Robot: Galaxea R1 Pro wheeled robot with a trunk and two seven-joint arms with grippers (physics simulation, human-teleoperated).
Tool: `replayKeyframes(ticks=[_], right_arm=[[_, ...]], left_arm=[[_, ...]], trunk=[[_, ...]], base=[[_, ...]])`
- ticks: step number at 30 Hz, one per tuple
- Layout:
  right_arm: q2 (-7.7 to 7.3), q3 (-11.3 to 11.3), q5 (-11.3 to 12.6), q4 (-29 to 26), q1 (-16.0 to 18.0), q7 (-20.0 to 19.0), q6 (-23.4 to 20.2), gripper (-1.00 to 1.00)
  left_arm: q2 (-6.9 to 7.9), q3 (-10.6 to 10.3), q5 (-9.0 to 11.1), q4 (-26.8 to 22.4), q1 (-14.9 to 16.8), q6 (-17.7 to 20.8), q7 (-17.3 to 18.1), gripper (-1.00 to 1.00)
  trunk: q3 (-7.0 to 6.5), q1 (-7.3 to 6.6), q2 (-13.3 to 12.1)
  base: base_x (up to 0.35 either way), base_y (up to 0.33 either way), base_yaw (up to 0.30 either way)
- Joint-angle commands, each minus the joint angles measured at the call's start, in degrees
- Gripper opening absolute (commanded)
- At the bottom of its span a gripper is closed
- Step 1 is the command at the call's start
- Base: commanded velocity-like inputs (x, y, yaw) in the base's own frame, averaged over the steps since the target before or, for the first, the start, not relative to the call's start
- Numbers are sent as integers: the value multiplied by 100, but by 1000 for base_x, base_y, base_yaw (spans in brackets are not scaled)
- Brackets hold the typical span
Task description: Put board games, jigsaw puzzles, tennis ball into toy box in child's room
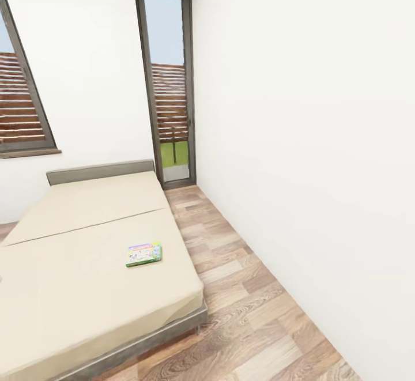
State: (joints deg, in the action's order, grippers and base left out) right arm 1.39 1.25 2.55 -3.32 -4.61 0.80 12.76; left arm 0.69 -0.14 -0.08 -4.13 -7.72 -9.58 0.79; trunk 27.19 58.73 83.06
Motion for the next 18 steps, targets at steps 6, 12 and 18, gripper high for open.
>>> replayKeyframes(ticks=[6,12,18], right_arm=[[1,15,27,-11,-5,8,7,100],[-6,15,27,-11,-5,8,26,100],[-7,15,27,-11,-5,8,32,100]], left_arm=[[1,-1,-1,-8,-3,-9,8,100],[1,2,4,-9,-2,-11,8,100],[1,5,8,-9,-3,-10,8,100]], trunk=[[4,0,2],[14,0,2],[31,0,2]], base=[[0,-257,273],[0,-93,280],[0,-13,281]])
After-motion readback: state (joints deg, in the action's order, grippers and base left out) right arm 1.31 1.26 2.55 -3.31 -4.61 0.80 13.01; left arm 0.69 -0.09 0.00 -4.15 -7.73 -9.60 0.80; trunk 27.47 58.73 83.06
